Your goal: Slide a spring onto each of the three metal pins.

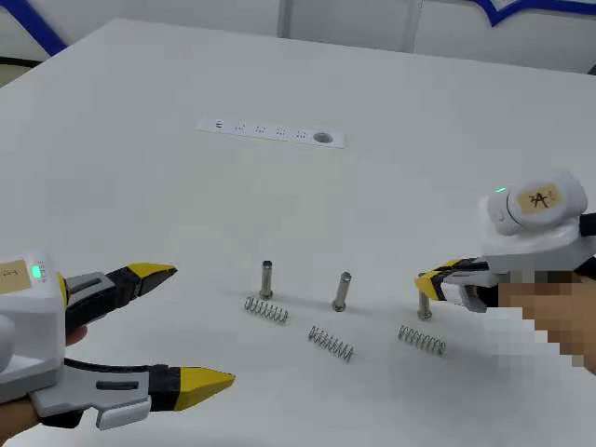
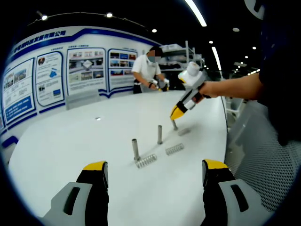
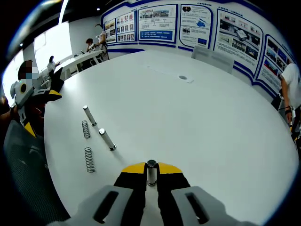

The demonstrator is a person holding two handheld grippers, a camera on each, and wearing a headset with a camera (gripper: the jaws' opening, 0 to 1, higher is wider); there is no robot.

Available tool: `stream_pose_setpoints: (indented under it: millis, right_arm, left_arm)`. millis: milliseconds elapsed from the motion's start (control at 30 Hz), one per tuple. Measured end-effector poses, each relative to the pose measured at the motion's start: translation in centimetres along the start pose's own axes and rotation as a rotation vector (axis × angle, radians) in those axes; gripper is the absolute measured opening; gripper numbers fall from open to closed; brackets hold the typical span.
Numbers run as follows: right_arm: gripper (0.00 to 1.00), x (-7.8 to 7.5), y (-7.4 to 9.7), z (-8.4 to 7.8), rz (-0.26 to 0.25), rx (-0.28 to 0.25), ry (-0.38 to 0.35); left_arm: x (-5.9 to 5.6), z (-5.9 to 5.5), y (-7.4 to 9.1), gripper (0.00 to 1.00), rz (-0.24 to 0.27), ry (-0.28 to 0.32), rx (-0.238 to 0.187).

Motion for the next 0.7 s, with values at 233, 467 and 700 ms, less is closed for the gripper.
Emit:
stream_pose_setpoints:
  millis: [233, 467, 700]
  right_arm:
    - [0.09, -0.1, 0.2, -0.2, -0.002, -0.003, -0.006]
    - [0.09, 0.1, 0.8, -0.7, -0.002, -0.006, -0.017]
    - [0.09, 0.1, 1.2, -1.3, -0.002, -0.003, -0.019]
  left_arm:
    - [0.0, 0.1, 0.0, 0.84, -0.002, -0.002, 0.001]
    - [0.0, 0.1, 0.0, 0.84, 0.0, -0.002, 0.0]
    - [-0.3, 0.1, -0.2, 0.84, -0.009, -0.003, 0.004]
Point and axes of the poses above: the centre of the closed fingertips' face, and the gripper's own axes: y roughly backward along the fingers, x roughly to its left, z roughly out of its top, the point moved 5 cm from there along y, roughly backward along the fingers, and after that the axes turned 10 degrees about -y, right-handed, at the moved point
